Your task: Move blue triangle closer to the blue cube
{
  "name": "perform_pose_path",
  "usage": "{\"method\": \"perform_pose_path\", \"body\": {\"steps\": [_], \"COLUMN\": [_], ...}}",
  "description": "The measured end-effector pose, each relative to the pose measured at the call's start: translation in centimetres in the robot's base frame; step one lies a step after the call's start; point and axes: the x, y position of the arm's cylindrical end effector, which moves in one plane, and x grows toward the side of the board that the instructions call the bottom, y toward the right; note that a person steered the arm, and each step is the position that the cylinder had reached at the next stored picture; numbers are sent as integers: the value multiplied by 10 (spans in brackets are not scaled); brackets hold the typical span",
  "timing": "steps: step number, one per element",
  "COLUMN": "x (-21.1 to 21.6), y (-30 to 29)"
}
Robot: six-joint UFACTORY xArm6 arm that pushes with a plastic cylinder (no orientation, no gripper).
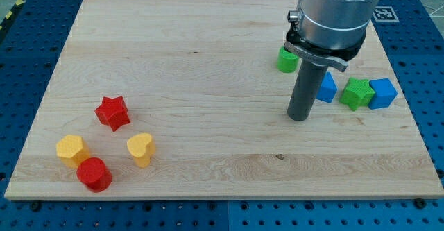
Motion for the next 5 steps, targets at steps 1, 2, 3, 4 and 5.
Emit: {"method": "perform_pose_path", "body": {"steps": [1,2,3,4,5], "x": [-13,-25,-42,-59,-70], "y": [7,17,26,43,56]}}
